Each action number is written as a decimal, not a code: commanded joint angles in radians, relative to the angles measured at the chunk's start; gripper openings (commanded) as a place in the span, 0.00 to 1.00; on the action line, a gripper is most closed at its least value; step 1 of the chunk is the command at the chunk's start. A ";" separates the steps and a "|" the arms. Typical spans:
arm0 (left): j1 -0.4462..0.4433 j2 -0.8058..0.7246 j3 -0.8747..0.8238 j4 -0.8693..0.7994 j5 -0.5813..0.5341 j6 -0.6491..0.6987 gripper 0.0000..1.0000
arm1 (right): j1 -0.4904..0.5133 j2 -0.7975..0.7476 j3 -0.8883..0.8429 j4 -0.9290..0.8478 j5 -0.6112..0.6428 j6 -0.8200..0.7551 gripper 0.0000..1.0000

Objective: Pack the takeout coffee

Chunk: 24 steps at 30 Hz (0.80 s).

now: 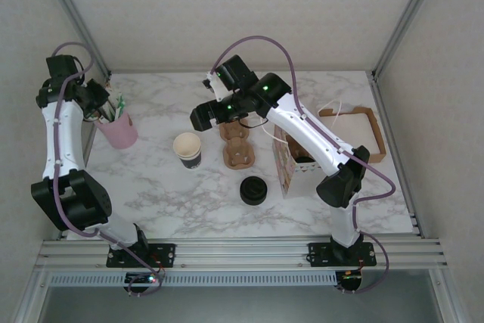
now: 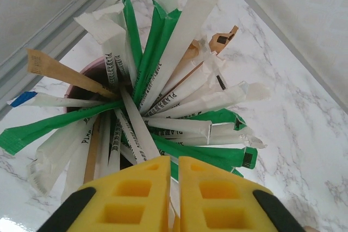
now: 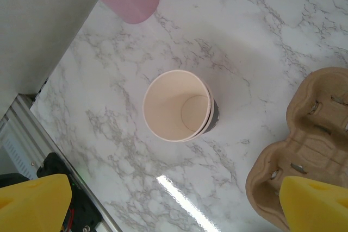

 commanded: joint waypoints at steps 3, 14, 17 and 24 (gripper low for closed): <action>0.013 -0.035 0.007 0.003 0.043 0.002 0.05 | -0.005 -0.013 -0.004 0.008 -0.021 -0.006 0.99; 0.014 -0.055 0.079 -0.054 0.039 0.032 0.00 | -0.006 -0.019 -0.012 0.009 -0.021 -0.006 0.99; 0.014 -0.061 0.110 -0.088 0.024 0.051 0.00 | -0.006 -0.021 -0.011 0.008 -0.022 -0.006 0.99; 0.015 -0.089 0.147 -0.130 0.006 0.063 0.00 | -0.006 -0.019 -0.008 0.004 -0.027 -0.003 0.99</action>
